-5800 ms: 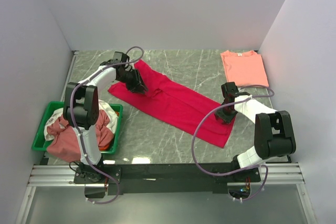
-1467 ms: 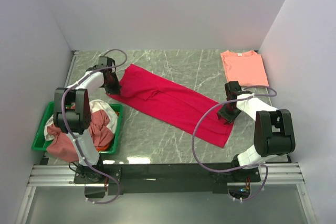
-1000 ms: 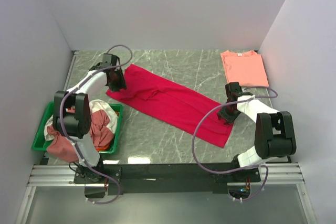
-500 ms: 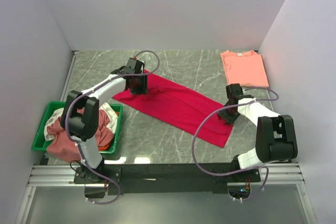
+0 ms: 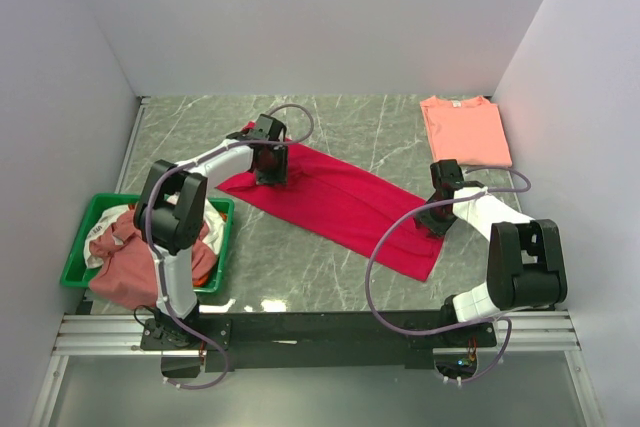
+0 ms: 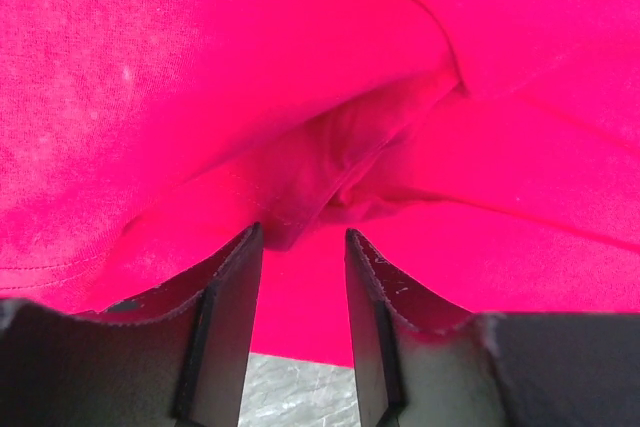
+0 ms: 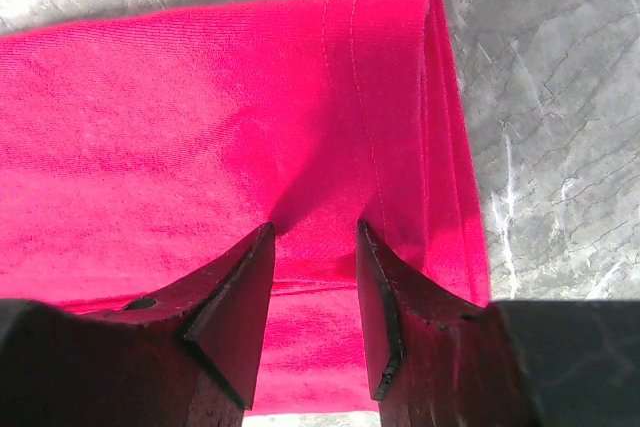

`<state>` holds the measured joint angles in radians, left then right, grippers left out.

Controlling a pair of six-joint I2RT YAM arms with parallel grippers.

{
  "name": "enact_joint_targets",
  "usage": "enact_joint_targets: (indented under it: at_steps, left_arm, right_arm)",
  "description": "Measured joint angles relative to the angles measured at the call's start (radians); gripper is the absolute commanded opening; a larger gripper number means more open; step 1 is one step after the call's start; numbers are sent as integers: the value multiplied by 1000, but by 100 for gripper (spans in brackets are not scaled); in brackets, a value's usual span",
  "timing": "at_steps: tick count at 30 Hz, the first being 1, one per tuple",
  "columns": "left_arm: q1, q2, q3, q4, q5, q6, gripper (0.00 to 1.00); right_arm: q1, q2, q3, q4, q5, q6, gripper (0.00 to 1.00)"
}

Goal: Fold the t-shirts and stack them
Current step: Fold the tshirt

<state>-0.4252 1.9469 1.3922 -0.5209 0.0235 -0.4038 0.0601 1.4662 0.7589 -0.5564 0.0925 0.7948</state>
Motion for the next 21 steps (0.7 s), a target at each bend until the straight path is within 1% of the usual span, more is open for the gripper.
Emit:
enact_joint_targets:
  at_steps: [8, 16, 19, 21]
  left_arm:
    - [-2, 21, 7, -18, -7, 0, 34]
    - [-2, 27, 7, -26, -37, 3, 33]
    - [-4, 32, 7, -26, -46, 7, 30]
    - [-6, 33, 7, -26, -48, 12, 26]
  right_arm:
    - [-3, 0, 0, 0, -3, 0, 46]
    - [-4, 0, 0, 1, -6, 0, 46]
    - [-4, 0, 0, 1, -6, 0, 46]
    - [-4, 0, 0, 1, -6, 0, 46]
